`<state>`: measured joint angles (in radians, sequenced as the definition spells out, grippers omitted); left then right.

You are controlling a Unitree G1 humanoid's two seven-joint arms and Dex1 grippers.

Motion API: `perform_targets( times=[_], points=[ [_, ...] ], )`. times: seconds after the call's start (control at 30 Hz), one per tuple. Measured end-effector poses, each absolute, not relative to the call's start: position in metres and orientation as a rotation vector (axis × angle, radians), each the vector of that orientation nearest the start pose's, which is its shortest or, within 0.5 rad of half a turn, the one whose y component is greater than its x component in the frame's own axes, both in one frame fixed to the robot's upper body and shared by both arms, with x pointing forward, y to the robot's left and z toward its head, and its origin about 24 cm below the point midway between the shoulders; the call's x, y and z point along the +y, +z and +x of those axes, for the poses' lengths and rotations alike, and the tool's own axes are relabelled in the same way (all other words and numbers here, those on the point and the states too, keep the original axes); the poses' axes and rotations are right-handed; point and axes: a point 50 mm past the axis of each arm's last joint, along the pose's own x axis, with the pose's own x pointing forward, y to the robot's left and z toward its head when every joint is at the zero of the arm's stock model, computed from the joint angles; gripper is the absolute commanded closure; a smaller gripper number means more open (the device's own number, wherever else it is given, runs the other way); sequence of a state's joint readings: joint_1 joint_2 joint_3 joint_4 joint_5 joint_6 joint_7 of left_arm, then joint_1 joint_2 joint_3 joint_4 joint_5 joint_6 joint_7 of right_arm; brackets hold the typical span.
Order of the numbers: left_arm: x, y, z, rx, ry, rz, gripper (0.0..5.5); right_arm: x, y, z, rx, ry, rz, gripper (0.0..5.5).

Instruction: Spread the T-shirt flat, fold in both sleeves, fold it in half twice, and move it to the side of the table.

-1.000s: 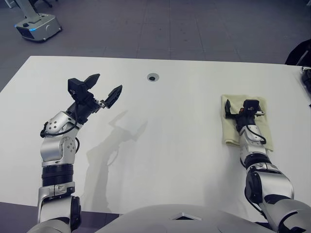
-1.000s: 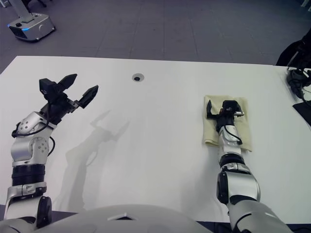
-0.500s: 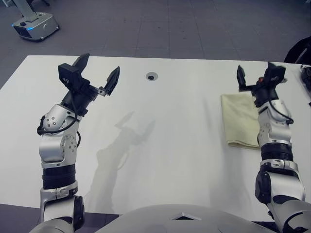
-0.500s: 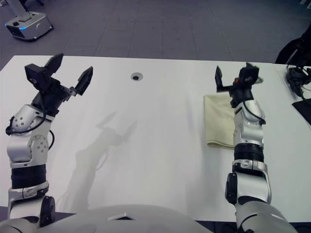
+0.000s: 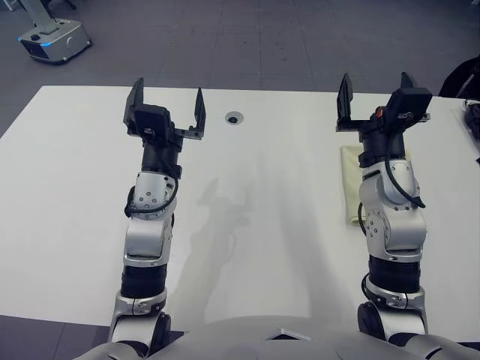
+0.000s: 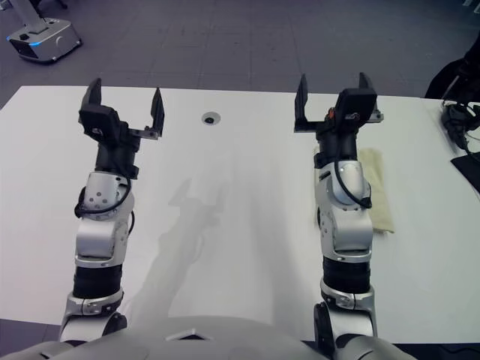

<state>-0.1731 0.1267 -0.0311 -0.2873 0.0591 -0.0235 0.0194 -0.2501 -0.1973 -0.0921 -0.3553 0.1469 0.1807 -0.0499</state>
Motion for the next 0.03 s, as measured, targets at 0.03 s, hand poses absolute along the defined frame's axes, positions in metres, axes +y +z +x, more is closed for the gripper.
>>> perform_targets(
  times=[0.03],
  points=[
    [0.1429, 0.1542, 0.2646, -0.507, -0.060, 0.183, 0.10, -0.1791, 0.1771, 0.2730, -0.443, -0.031, -0.043, 0.13]
  ],
)
